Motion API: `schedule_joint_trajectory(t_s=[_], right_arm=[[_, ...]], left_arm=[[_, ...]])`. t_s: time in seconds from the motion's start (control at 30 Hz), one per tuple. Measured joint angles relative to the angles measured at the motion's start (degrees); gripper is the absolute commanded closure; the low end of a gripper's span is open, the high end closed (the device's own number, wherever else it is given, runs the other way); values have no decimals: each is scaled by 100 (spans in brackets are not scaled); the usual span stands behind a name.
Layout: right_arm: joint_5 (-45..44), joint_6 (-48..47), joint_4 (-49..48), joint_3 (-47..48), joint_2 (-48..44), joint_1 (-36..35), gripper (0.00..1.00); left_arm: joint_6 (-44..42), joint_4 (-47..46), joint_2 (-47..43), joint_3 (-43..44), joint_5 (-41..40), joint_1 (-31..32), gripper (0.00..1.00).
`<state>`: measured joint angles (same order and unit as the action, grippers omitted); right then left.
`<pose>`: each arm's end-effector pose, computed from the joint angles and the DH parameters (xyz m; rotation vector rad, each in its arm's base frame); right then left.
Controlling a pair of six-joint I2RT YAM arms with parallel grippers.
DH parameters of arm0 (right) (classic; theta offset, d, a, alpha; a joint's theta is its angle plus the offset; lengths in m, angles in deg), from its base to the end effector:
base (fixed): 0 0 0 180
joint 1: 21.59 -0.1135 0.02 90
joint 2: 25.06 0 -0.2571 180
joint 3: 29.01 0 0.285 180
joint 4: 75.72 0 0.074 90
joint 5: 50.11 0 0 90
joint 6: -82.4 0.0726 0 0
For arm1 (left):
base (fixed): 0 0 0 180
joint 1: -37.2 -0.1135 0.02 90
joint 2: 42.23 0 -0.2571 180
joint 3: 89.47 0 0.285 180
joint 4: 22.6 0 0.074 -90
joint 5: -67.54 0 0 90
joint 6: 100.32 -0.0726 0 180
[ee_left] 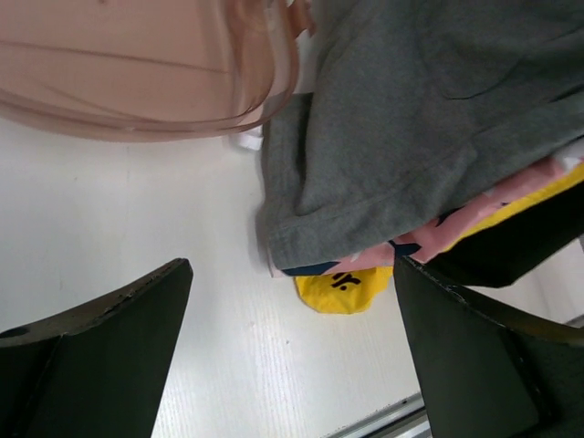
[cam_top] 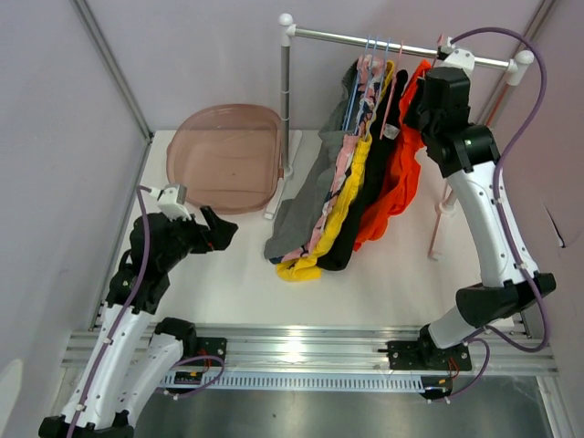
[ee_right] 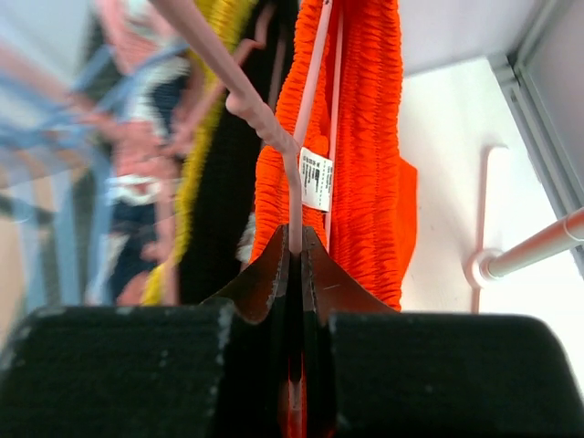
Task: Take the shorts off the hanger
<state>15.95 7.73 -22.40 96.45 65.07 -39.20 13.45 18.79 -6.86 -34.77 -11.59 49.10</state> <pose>0.3774 0.0889 0.4921 0.2462 1.8406 0.0050 0.2065 -0.0575 0.3021 -0.0790 1.9944 -0.5914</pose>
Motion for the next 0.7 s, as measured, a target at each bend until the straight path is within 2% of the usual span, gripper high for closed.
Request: schedule_joint_trajectory(t_s=[0.13, 0.27, 0.37, 0.53, 0.7], right_arm=[[-87, -109, 149, 267, -391, -229, 100], [-179, -81, 321, 321, -953, -293, 100], [-260, 66, 564, 219, -1335, -363, 100], [-302, 437, 584, -651, -2024, -586, 100], [-302, 911, 756, -1217, -2310, -802, 100]], left_arm=[[-85, -321, -118, -22, 249, 151, 0], [-195, -520, 304, 452, 378, 833, 1], [-505, -850, 909, 1233, 413, 1928, 1], [-1283, -1598, 1578, 2055, 350, 4188, 1], [-1687, -2426, 2417, 2310, 341, 5469, 1]])
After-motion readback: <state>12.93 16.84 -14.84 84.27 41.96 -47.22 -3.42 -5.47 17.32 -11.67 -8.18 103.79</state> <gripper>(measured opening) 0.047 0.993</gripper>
